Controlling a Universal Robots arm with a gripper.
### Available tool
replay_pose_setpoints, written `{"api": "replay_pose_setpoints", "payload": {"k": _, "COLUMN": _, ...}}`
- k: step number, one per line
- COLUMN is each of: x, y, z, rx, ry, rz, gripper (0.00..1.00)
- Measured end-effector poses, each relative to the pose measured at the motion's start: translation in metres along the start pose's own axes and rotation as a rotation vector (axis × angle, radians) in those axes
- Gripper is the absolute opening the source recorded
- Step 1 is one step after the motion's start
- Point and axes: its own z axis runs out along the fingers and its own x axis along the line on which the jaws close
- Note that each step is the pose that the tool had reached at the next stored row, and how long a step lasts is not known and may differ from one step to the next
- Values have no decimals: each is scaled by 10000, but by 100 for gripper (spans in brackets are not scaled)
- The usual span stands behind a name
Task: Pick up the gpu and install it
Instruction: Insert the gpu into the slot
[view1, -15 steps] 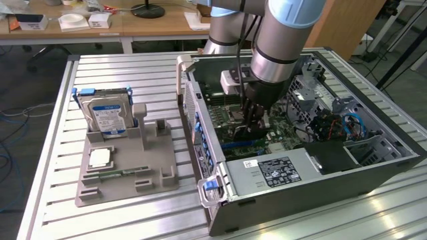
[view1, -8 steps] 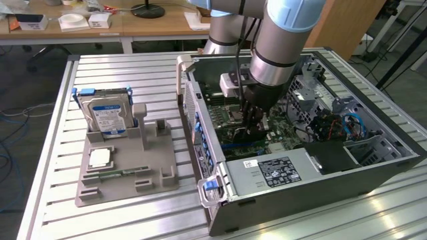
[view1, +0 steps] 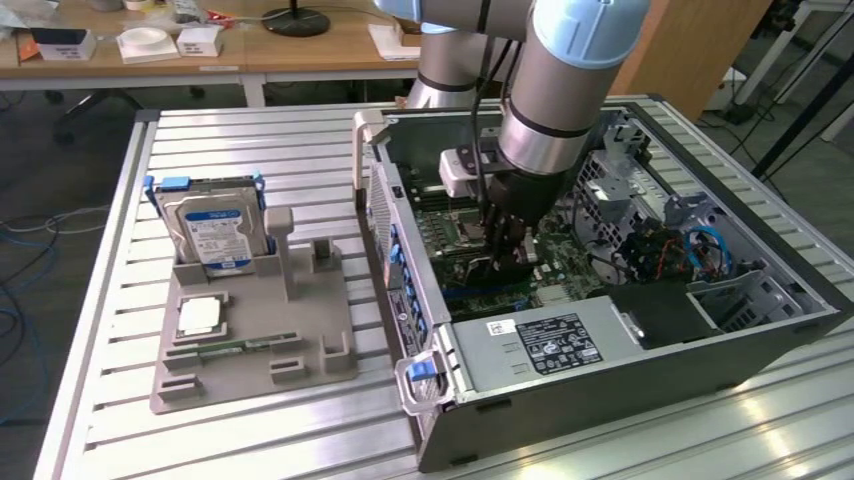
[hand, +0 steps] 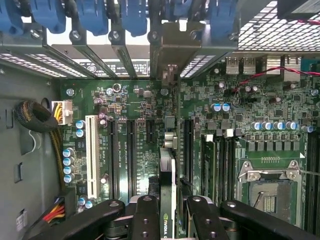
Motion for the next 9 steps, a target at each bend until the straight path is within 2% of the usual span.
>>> {"api": "replay_pose_setpoints", "payload": {"k": 5, "x": 3, "y": 2, "z": 56, "rx": 11, "ry": 1, "rz": -3, "gripper": 26}}
{"api": "replay_pose_setpoints", "payload": {"k": 9, "x": 4, "y": 6, "z": 64, "rx": 9, "ry": 9, "rz": -1, "gripper": 26}}
